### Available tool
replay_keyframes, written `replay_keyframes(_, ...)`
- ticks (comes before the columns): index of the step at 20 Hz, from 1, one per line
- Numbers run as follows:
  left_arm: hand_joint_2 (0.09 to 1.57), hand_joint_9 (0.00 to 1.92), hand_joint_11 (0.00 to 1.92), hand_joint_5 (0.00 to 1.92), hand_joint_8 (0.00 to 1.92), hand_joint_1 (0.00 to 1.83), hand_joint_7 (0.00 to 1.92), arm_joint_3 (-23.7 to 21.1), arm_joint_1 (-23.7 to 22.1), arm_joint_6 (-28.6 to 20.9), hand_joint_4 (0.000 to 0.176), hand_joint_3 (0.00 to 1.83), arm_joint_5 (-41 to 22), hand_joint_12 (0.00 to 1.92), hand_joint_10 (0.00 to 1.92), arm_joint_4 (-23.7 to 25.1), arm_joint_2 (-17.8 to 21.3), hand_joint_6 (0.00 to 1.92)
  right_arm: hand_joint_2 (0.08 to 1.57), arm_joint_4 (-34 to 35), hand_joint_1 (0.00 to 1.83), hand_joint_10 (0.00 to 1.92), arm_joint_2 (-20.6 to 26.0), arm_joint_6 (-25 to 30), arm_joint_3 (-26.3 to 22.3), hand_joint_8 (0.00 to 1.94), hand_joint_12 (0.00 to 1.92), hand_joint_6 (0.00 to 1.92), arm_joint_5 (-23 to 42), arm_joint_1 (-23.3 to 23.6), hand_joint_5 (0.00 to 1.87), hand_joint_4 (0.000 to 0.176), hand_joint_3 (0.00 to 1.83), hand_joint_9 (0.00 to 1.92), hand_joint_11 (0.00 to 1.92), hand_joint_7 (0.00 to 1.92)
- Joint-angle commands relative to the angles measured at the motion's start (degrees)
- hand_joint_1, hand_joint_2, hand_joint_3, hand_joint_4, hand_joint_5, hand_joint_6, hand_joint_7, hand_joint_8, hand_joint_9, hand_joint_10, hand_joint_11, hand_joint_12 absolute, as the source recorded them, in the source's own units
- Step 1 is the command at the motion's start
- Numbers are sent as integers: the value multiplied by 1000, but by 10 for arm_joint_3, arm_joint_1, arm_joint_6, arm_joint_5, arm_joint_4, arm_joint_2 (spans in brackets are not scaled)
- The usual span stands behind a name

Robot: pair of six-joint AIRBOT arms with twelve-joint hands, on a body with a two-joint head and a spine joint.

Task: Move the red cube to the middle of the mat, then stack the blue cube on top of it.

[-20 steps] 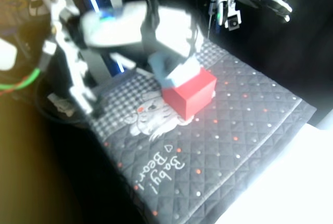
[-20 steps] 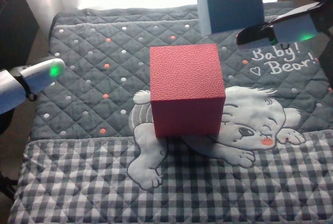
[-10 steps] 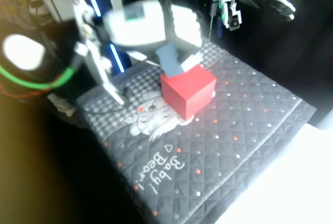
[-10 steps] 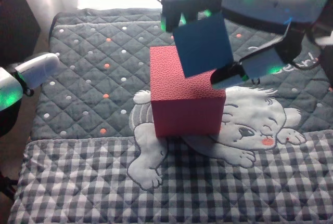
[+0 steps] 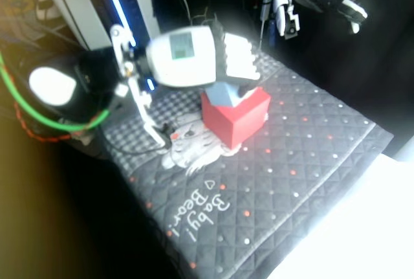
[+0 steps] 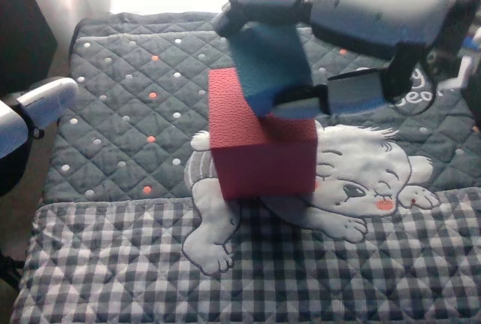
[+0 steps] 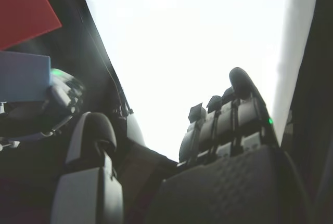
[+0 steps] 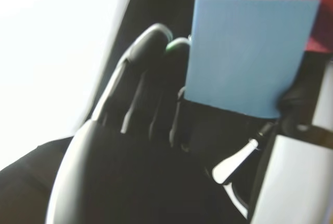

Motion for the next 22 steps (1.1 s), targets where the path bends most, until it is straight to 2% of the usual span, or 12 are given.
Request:
replay_keyframes(1, 1104, 0, 0, 46, 0, 721, 0, 5, -2, -6, 31, 7, -69, 615, 0, 9, -2, 2, 1226, 13, 508, 316, 2, 1, -1, 4, 1295, 34, 55, 6, 166, 0, 0, 168, 1, 150)
replay_keyframes(5, 1108, 0, 0, 40, 0, 712, 0, 6, -1, -6, 59, 1, -68, 670, 0, 6, -2, 0, 1225, 12, 385, 93, 4, 1, -1, 0, 1043, 0, 55, 6, 38, 0, 0, 83, 0, 4)
replay_keyframes(7, 1120, 0, 0, 40, 0, 736, 0, 6, 0, -7, 49, 2, -68, 633, 0, 5, -2, 0, 1221, 9, 385, 29, 5, 1, -2, 0, 778, 0, 55, 6, 1, 0, 0, 24, 0, 0)
replay_keyframes(10, 1106, 0, 0, 39, 0, 714, 0, 5, 1, -7, 62, 0, -70, 617, 0, 5, -2, 0, 1116, 5, 398, 0, 15, 1, -9, 0, 891, 0, 57, 11, 0, 66, 0, 0, 0, 0)
replay_keyframes(11, 1106, 0, 0, 41, 0, 715, 0, 5, 2, -7, 59, 0, -70, 617, 0, 4, -3, 1, 1082, 5, 408, 0, 21, 1, -12, 0, 861, 0, 63, 14, 0, 67, 0, 0, 0, 0)
replay_keyframes(13, 1106, 0, 0, 39, 0, 727, 0, 5, 3, -7, 57, 1, -70, 560, 0, 3, -3, 0, 1018, 7, 410, 0, 34, 1, -14, 0, 692, 0, 72, 26, 0, 63, 0, 0, 0, 0)
replay_keyframes(15, 1108, 0, 0, 31, 0, 733, 0, 5, 5, -9, 60, 0, -73, 425, 0, 3, -3, 2, 982, 15, 511, 1, 51, 0, -18, 0, 797, 0, 88, 33, 0, 7, 0, 2, 0, 0)
replay_keyframes(17, 1098, 0, 0, 38, 0, 698, 0, 5, 8, -10, 51, 0, -76, 459, 0, 3, -3, 1, 1032, 51, 388, 0, 87, -29, -35, 0, 83, 0, 122, 32, 0, 18, 14, 0, 0, 0)
replay_keyframes(18, 1094, 0, 0, 47, 0, 708, 0, 4, 9, -10, 38, 0, -79, 570, 0, 3, -3, 1, 1051, 65, 369, 0, 103, -47, -44, 0, 16, 0, 132, 28, 0, 12, 18, 0, 0, 0)
replay_keyframes(19, 1096, 0, 0, 46, 0, 704, 0, 2, 13, -12, 35, 1, -86, 594, 0, 4, -2, 0, 1068, 86, 344, 0, 126, -69, -58, 0, 12, 0, 152, 20, 0, 0, 23, 0, 17, 0)
replay_keyframes(20, 1087, 0, 0, 42, 0, 704, 0, 0, 18, -14, 52, 0, -93, 638, 0, 4, -1, 1, 1081, 101, 350, 0, 147, -82, -69, 0, 22, 0, 169, 11, 0, 0, 24, 0, 40, 0)
replay_keyframes(22, 1098, 0, 0, 27, 0, 728, 0, -7, 30, -15, 33, 1, -111, 695, 0, 4, 5, 0, 1246, 129, 420, 15, 187, -117, -94, 0, 824, 0, 193, -8, 0, 0, 17, 29, 1, 0)
